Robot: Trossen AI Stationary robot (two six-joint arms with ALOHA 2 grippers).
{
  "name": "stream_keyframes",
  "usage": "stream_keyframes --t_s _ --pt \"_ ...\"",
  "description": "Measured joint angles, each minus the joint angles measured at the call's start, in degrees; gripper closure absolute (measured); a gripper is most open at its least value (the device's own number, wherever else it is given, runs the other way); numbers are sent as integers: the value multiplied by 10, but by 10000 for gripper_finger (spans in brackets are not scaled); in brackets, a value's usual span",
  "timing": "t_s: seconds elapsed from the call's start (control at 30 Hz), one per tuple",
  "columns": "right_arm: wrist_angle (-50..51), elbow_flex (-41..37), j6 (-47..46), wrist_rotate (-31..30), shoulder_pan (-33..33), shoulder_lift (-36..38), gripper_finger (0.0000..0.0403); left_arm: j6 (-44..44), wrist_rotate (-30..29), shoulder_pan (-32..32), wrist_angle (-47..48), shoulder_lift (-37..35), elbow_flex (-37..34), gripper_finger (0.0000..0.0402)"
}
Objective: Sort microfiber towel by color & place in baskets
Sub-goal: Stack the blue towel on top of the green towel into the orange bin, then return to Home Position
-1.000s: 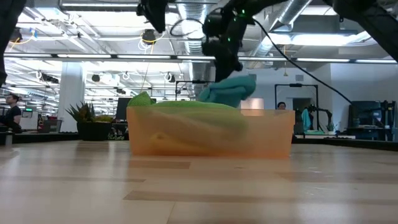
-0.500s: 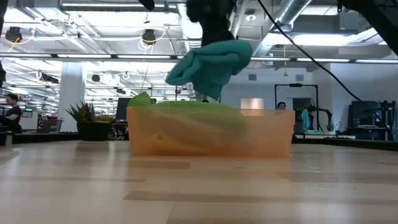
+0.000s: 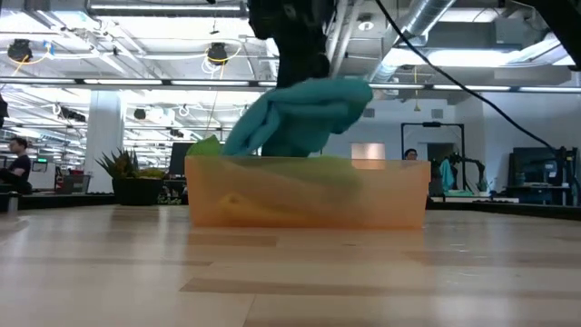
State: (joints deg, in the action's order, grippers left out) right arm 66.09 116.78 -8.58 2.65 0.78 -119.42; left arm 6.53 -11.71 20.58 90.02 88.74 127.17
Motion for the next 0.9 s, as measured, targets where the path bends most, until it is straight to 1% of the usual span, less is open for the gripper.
stream_keyframes --t_s 0.13,0.4,0.5,0.67,0.8,0.9 --pt "-21 -20 0 4 -6 1 386 3 5 0 0 0 0 302" --pt "-18 -31 -1 3 1 1 320 3 6 0 0 0 0 302" --pt "-18 -31 -1 4 0 1 290 3 6 0 0 0 0 302" --pt "-18 -31 -5 4 0 1 222 3 6 0 0 0 0 302" --pt "20 -22 -7 14 4 1 180 2 6 0 0 0 0 302" --pt "62 5 -19 11 11 1 177 7 6 0 0 0 0 302"
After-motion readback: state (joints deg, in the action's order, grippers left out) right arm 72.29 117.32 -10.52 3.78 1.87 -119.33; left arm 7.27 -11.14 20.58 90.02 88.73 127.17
